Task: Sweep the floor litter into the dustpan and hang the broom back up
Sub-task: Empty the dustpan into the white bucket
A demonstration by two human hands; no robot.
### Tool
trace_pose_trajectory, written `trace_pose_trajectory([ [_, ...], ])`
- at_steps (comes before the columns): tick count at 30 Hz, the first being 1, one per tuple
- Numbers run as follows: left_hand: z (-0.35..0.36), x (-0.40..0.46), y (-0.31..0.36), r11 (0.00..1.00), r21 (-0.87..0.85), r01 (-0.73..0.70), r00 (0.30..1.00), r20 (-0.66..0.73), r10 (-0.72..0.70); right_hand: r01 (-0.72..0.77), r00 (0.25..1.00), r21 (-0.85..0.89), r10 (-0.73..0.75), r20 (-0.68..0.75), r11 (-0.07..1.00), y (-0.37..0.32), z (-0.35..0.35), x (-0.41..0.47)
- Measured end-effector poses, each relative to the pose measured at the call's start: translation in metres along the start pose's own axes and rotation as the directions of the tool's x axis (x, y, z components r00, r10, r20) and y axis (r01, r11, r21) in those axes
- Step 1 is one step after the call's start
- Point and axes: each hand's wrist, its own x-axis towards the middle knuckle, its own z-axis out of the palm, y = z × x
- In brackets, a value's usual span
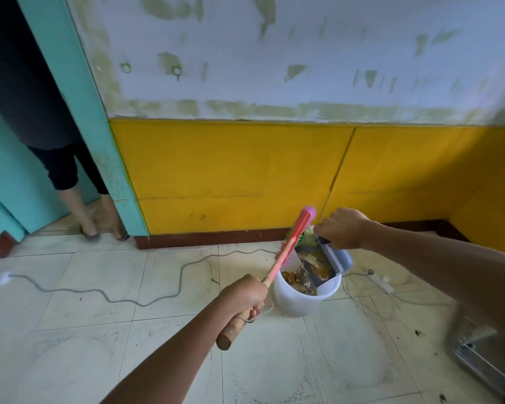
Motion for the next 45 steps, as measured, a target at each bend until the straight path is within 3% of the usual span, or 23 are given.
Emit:
trace_pose_trajectory([
  [6, -0.01, -0.012, 0.014, 0.989, -0.087, 0.118, 0.989, 0.096, -0.109, -0.033, 0.998, 0.008, 0.033, 0.061, 0.999, -0.013, 0.019, -0.003],
  [12, -0.001, -0.022, 0.04, 0.998, -0.009, 0.065, 0.998, 0.013, -0.065, -0.027, 1.0, -0.001, 0.027, -0.001, 1.0, -0.026, 0.014, 0.0],
  [18, 0.007, -0.029, 0.039, 0.998, -0.017, 0.06, 0.997, 0.057, -0.059, -0.058, 0.998, -0.031, 0.059, 0.037, 0.998, -0.025, 0.012, -0.013],
  [25, 0.011, -0.045, 0.043, 0.994, 0.097, 0.043, 0.999, -0.01, -0.042, -0.099, 0.988, -0.004, 0.099, 0.122, 0.995, -0.023, 0.018, -0.03],
  [30, 0.01, -0.051, 0.042, 0.993, 0.106, 0.055, 0.998, -0.001, -0.055, -0.131, 0.987, -0.052, 0.135, 0.09, 0.99, -0.015, 0.019, -0.053],
  [37, 0.022, -0.045, 0.042, 0.994, 0.107, 0.009, 0.998, -0.059, -0.003, -0.172, 0.985, 0.015, 0.172, 0.002, 0.985, 0.011, 0.013, -0.079],
  [42, 0.022, -0.051, 0.063, 0.991, 0.113, 0.066, 0.997, -0.041, -0.062, -0.293, 0.951, 0.145, 0.304, -0.063, 0.945, 0.022, 0.013, -0.079],
  [45, 0.02, -0.055, 0.08, 0.993, 0.044, 0.113, 0.993, 0.028, -0.115, -0.42, 0.885, 0.296, 0.459, -0.077, 0.858, 0.031, 0.01, -0.081],
])
